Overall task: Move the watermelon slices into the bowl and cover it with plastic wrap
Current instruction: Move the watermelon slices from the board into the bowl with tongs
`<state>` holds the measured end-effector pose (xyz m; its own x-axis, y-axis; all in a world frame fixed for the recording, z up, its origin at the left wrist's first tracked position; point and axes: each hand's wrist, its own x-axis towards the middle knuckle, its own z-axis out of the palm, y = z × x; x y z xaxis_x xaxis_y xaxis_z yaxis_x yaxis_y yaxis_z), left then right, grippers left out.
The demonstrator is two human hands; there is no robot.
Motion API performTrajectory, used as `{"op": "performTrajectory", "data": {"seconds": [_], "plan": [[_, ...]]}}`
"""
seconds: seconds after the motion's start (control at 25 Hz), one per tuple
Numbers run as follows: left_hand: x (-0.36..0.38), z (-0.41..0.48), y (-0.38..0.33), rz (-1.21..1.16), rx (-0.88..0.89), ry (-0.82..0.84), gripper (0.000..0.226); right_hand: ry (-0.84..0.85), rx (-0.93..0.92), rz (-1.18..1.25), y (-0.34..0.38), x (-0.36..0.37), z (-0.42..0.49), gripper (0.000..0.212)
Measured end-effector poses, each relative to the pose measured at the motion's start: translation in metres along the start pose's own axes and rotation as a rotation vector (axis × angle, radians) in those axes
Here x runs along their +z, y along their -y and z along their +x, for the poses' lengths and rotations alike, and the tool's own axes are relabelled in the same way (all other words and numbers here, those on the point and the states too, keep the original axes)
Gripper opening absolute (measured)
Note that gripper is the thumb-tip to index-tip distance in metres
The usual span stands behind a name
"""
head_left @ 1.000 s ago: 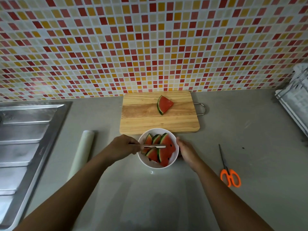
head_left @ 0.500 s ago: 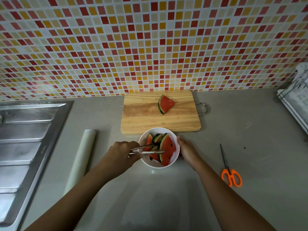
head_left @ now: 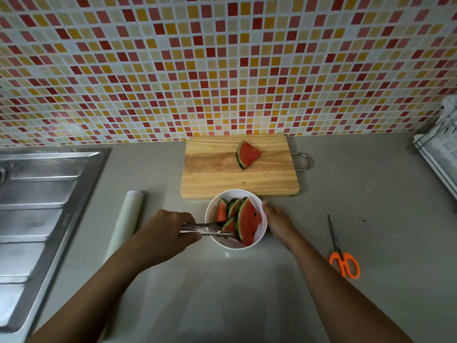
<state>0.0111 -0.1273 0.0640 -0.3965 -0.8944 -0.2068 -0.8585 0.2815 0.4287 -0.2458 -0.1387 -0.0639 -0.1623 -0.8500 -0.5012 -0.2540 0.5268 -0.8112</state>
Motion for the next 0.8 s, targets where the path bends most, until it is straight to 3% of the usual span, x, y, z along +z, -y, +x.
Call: {"op": "performTrajectory", "data": {"seconds": [0.16,0.28,0.44,0.64,0.8], "plan": [[-0.006,0.0,0.006,0.01,-0.037,0.025,0.018,0.0,-0.004,0.01,0.0,0.0,-0.001,0.049],[-0.013,0.022,0.014,-0.031,-0.07,-0.128,0.015,-0.006,-0.018,0.038,-0.002,0.002,-0.002,0.044],[-0.007,0.103,0.021,-0.448,-0.356,-0.079,0.026,-0.029,0.002,0.019,-0.001,0.002,-0.001,0.043],[0.032,0.159,0.03,-0.284,-0.235,-0.231,0.037,-0.035,-0.024,0.026,-0.006,0.002,0.0,0.045],[0.059,0.175,0.024,-0.26,-0.207,-0.143,0.038,-0.044,-0.03,0.058,-0.007,0.003,0.001,0.042]]}}
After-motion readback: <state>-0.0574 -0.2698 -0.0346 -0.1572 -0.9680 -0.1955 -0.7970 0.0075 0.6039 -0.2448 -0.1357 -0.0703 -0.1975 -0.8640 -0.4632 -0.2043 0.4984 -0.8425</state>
